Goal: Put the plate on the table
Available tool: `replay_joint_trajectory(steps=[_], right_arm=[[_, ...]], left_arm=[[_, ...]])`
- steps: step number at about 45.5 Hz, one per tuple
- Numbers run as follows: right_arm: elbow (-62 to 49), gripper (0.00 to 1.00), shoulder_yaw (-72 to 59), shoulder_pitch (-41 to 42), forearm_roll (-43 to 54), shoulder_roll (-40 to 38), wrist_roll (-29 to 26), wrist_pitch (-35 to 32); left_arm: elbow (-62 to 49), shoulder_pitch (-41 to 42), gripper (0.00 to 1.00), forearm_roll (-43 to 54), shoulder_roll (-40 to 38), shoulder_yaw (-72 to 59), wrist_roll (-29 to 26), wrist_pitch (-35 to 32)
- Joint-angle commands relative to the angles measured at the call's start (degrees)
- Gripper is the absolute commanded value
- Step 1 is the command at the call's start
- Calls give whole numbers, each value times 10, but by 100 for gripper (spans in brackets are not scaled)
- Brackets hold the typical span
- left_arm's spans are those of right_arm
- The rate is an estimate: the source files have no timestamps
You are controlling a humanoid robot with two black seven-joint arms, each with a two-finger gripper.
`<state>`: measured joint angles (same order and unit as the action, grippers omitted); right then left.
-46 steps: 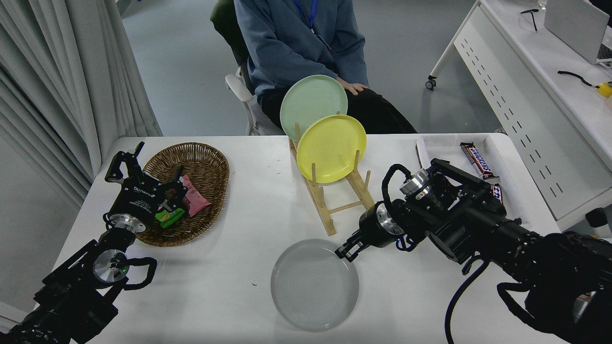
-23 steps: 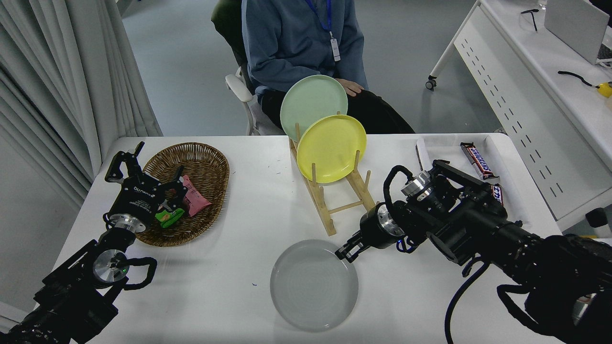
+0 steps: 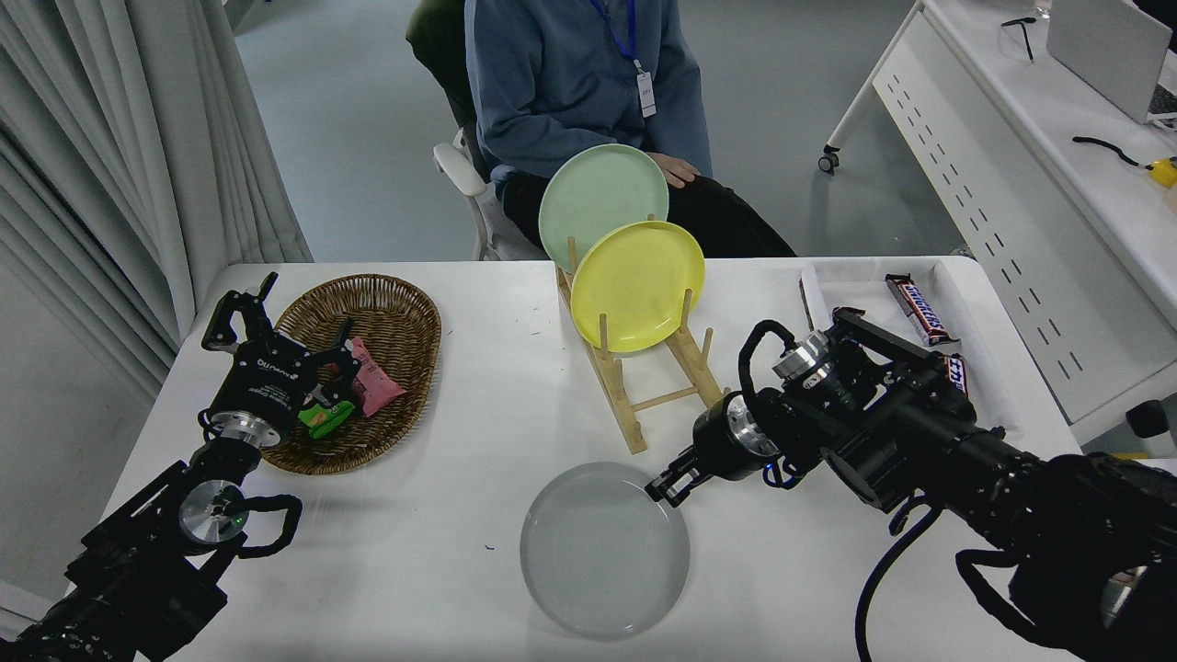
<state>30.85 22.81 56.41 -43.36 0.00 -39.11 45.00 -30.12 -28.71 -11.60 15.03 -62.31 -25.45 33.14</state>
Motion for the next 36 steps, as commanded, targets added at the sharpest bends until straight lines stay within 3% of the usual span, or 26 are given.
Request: replay_joint_trajectory(steps=[1,6,13,15,22,24,29,36], right_arm=[[1,0,1,-2,0,0,0,0],[0,0,2,-2,2,0,1,0],[-4,62,6,-3,2,0,1,0],[-11,70,6,-3,2,0,2,0],[-12,81,6,-4,1,0,3,0],[-10,97,6,-4,1,0,3,0],[5,100,0,3,3,0,4,-34],[113,100,-9,5,4,-16,4,-120]], left_arm=[[1,1,100,0,0,0,0,0],[0,0,100,0,0,0,0,0],[0,0,100,0,0,0,0,0],[1,1,100,0,0,0,0,0],[0,1,100,0,0,0,0,0],[0,1,100,0,0,0,0,0],[1,0,100,0,0,0,0,0],[0,1,100,0,0,0,0,0]])
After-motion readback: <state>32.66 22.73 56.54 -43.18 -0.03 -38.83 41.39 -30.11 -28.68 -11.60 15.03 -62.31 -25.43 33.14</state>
